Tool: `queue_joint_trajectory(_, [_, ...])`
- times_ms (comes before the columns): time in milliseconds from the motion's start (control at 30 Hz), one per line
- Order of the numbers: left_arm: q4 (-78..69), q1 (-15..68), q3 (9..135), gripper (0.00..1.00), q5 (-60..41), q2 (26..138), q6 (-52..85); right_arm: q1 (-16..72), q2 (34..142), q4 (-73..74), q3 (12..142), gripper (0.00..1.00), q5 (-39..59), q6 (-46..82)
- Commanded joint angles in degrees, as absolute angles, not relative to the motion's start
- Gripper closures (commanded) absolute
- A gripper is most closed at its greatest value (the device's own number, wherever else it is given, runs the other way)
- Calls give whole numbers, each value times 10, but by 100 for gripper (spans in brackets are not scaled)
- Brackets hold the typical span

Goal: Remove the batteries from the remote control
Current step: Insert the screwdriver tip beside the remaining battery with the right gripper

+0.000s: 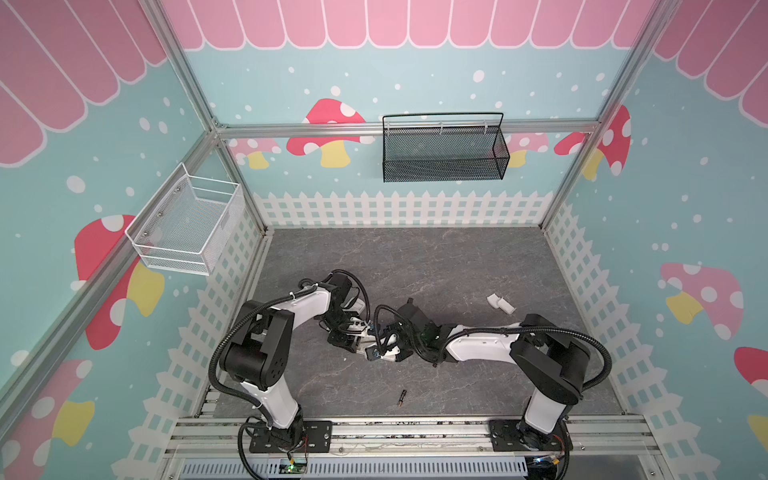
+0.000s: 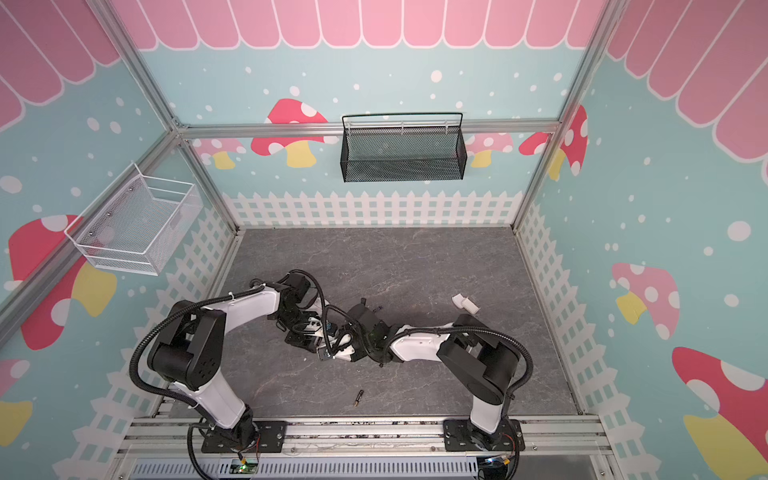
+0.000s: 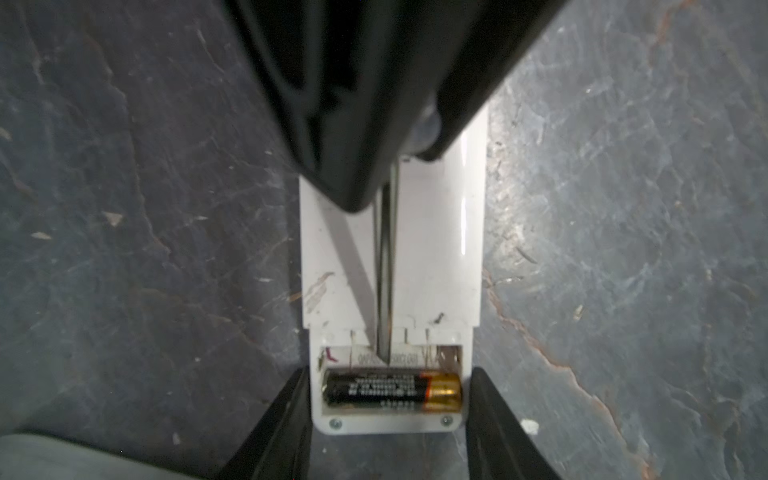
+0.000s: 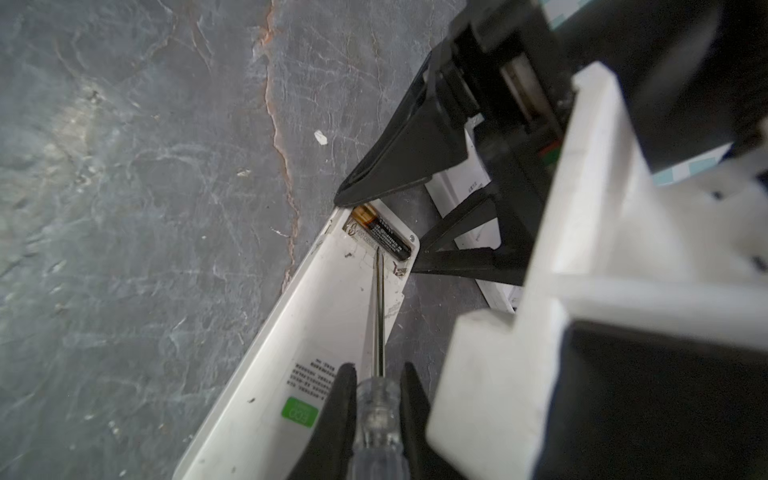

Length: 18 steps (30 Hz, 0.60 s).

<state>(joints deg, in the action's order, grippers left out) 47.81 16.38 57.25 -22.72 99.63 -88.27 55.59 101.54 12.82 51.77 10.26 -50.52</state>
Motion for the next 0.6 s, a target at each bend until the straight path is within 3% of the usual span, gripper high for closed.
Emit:
queue_joint_trajectory(0, [462,167,577,60,-221,995,-890,572,1046,102,539,100,84,-535])
queue_joint_trajectory(233, [464,166,581,60,-223,998,-893,582,1062,105,558,100,81,-556])
queue_joint_trajectory(567, [467,166,582,60,-225,998,-895,581,1070,316,473,100,116,-412])
